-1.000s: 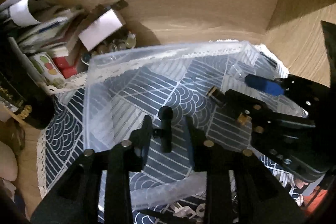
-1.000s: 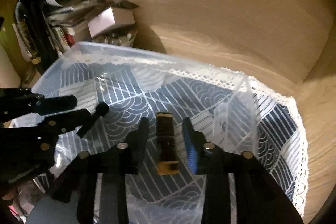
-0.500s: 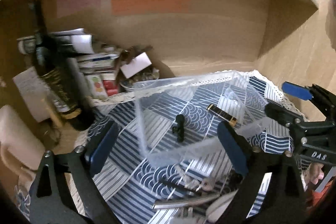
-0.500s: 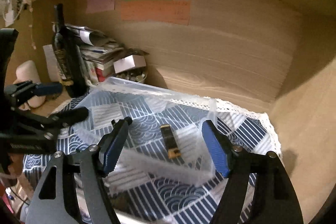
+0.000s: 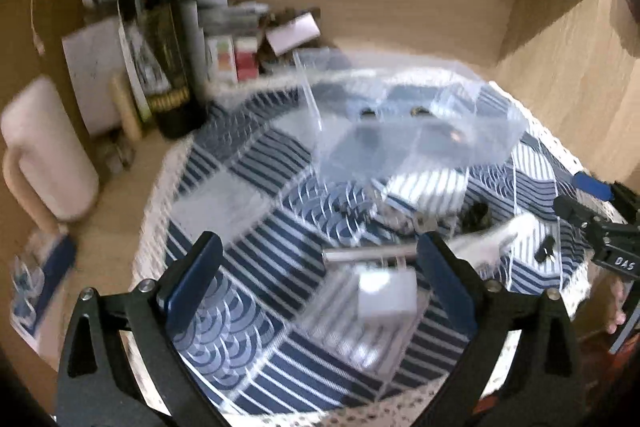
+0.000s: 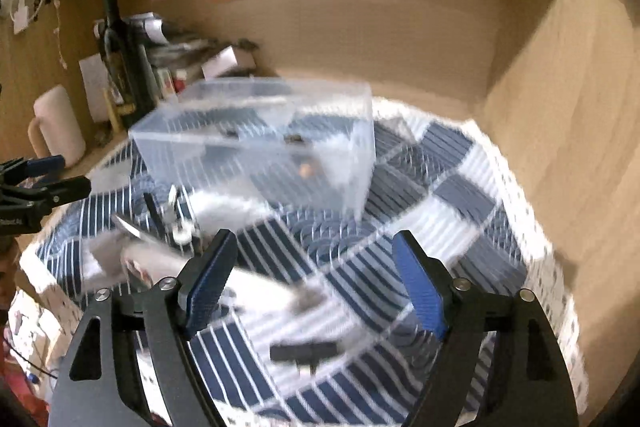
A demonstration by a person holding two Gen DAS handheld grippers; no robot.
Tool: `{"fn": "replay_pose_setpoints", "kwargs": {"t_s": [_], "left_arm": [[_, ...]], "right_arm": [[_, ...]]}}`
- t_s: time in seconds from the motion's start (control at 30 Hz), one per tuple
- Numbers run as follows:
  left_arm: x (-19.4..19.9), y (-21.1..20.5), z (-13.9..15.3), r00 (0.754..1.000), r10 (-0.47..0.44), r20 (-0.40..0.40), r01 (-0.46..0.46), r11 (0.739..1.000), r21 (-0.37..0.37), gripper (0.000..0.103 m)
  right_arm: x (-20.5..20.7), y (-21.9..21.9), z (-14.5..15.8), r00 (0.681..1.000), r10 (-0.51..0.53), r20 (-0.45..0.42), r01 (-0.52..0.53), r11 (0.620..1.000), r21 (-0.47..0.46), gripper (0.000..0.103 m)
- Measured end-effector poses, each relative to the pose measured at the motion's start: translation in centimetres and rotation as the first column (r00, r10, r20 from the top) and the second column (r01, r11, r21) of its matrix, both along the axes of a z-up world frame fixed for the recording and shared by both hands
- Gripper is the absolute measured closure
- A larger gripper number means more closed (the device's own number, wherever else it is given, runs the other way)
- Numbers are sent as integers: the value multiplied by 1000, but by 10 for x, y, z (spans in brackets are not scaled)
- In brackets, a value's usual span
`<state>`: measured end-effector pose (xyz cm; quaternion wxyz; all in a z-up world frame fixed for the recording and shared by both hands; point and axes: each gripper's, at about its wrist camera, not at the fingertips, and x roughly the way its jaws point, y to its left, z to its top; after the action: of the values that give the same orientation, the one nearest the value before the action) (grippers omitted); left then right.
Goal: Organize rigid objects
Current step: 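Grasp the white plug adapter with the left gripper while the right gripper grasps the black USB adapter, then lower both adapters into the clear box and open both grippers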
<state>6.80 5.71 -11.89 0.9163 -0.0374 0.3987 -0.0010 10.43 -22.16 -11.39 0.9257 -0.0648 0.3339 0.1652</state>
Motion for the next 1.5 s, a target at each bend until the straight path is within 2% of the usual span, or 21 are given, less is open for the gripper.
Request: {"fn": "replay_pose_setpoints", "kwargs": {"t_s": [0.17,0.3,0.37,0.5,0.53,0.57,0.63,0.87,1.1,1.33,1.5], "left_arm": [[-12,-10,-19,1000,-18,-19,17,1000,-13,4],[-12,-19,-28,999,-32,-22,32,999,-5,6],[-10,-23,-32,999,-41,-32,40,999,-5,20],[-3,-27,-40,997,-60,-57,58,998,-31,35],[-2,-28,-42,996,-67,-62,64,997,-36,45],[-1,-29,-44,995,-74,-67,71,996,-44,56],[0,-31,-46,995,-77,-69,74,996,-47,65],[-6,-28,-34,998,-52,-22,51,999,-18,65],[-4,-21,-1,998,-28,60,29,1000,-9,65],[16,-16,36,991,-12,134,18,999,-43,65],[38,-19,55,985,-10,174,16,999,-30,65]], "right_arm": [[-8,-4,-31,996,-17,-91,18,1000,9,25],[-13,-4,-49,992,-16,-124,15,1000,-12,26],[-15,-2,-52,995,-28,-97,23,999,-47,36],[-16,0,-51,996,-17,-86,12,998,-56,56],[-16,0,-51,996,-13,-85,8,998,-59,62],[-16,0,-51,996,-10,-86,5,998,-59,62],[-16,-1,-51,996,-8,-90,4,999,-49,62],[-14,-3,-38,997,-24,-73,23,1000,-2,62],[-2,3,-9,1000,-16,-1,16,999,38,62],[18,20,29,995,2,102,-10,997,70,62],[35,35,50,988,33,153,-44,997,66,62]]}}
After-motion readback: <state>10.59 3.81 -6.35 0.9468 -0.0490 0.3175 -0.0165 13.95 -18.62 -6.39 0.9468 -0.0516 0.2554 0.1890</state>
